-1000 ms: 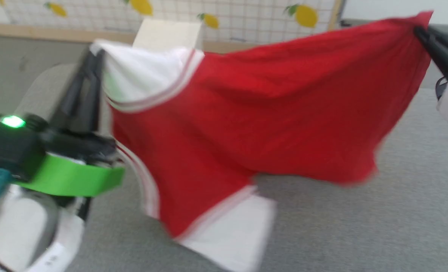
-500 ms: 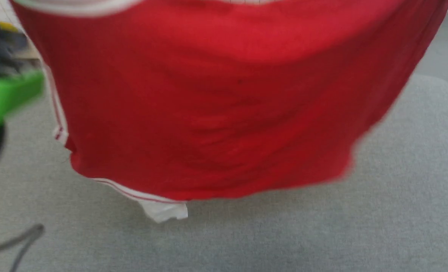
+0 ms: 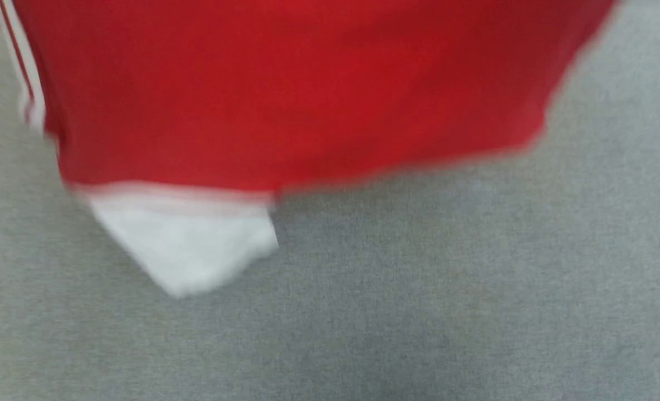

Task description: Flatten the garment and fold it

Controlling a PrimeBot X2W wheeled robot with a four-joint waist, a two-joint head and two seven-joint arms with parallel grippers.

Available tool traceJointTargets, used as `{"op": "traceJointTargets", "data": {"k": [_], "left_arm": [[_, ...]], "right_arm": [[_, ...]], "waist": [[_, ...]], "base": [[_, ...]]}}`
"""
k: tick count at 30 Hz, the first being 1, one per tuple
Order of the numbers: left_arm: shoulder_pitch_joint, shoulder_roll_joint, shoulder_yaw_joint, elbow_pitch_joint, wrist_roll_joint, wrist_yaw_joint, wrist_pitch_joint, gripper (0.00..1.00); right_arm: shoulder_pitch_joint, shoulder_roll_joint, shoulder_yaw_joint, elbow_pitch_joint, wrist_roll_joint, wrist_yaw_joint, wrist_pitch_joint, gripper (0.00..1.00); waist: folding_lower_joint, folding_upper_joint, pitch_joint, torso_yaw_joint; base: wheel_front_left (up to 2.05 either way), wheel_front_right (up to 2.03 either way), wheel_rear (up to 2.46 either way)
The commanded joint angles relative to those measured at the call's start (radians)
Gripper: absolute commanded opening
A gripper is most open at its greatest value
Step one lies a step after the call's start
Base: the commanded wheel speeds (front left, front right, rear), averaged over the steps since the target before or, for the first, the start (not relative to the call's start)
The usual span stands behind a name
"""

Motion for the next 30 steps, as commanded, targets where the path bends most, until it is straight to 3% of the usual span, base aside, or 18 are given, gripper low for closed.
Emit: {"op": "traceJointTargets", "data": {"k": [1,9,16,22,30], "left_arm": [[-0.06,-0.016,-0.007,0.051,0.009,-0.012,-0.018,0.0],[-0.291,-0.082,-0.025,0.289,0.058,-0.025,-0.147,0.0],[-0.342,-0.124,-0.059,0.405,0.077,-0.041,-0.229,0.0],[-0.176,-0.153,-0.101,0.451,0.059,-0.048,-0.269,0.0],[0.278,-0.212,-0.161,0.434,0.004,-0.012,-0.312,0.0]], "right_arm": [[-0.055,0.01,0.01,0.056,-0.014,-0.002,-0.034,0.0],[-0.285,0.059,0.068,0.325,-0.064,-0.002,-0.217,0.0],[-0.373,0.087,0.118,0.491,-0.082,-0.002,-0.347,0.0],[-0.294,0.111,0.182,0.581,-0.058,-0.002,-0.439,0.0],[0.016,0.128,0.323,0.605,0.021,-0.002,-0.502,0.0]], "waist": [[-0.0001,0.0,0.131,-0.027],[-0.0001,0.0,0.211,-0.023],[-0.0001,0.0,0.249,-0.005],[-0.0001,0.0,0.232,0.022],[-0.0001,0.0,0.104,0.063]], "base": [[0.0,0.0,0.0],[0.0,0.0,0.0],[0.0,0.0,0.0],[0.0,0.0,0.0],[0.0,0.0,0.0]]}}
